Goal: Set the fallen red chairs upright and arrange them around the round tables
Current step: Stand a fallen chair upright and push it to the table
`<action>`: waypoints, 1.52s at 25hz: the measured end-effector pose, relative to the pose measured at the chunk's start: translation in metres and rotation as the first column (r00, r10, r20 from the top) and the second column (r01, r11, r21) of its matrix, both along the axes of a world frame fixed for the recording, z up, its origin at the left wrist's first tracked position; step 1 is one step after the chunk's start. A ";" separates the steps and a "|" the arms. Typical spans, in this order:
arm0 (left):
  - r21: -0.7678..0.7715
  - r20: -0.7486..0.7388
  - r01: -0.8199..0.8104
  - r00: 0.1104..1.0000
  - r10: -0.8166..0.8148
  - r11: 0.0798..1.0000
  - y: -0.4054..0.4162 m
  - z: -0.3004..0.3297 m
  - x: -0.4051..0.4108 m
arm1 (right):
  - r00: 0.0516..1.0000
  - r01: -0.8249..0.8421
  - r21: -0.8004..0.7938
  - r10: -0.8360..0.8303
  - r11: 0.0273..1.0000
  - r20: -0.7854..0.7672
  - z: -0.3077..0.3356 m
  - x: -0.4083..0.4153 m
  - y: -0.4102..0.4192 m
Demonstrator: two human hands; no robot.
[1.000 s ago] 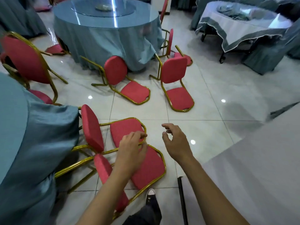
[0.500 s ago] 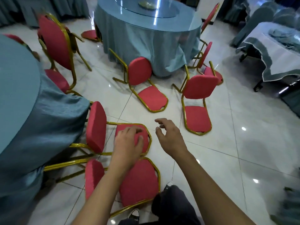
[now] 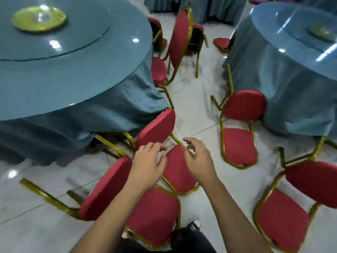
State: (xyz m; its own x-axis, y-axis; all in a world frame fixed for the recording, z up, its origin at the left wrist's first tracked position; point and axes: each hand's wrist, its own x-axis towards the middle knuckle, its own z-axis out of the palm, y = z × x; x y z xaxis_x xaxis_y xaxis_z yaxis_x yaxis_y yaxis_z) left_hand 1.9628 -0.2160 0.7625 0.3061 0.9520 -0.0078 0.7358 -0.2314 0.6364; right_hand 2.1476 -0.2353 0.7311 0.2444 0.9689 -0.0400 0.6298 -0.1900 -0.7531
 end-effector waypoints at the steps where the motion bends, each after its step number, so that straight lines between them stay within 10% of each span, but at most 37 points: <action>1: -0.010 -0.006 -0.021 1.000 0.021 1.000 -0.003 -0.002 0.002 | 1.000 -0.021 0.004 0.021 1.000 -0.003 -0.003 0.005 0.005; 10: -0.033 -0.098 -0.629 0.775 0.624 0.776 -0.118 -0.027 0.066 | 0.822 -0.568 -0.028 0.565 0.823 -0.079 -0.031 0.057 0.016; 22: -0.297 -0.098 -0.844 0.492 0.865 0.446 -0.306 -0.139 0.138 | 0.679 -0.704 -0.367 0.727 0.608 -0.098 -0.150 0.112 -0.105; 38: -0.439 -0.190 -0.885 0.259 0.947 0.154 -0.330 -0.716 0.134 | 0.600 -0.717 -0.461 0.799 0.522 -0.028 -0.709 0.094 -0.086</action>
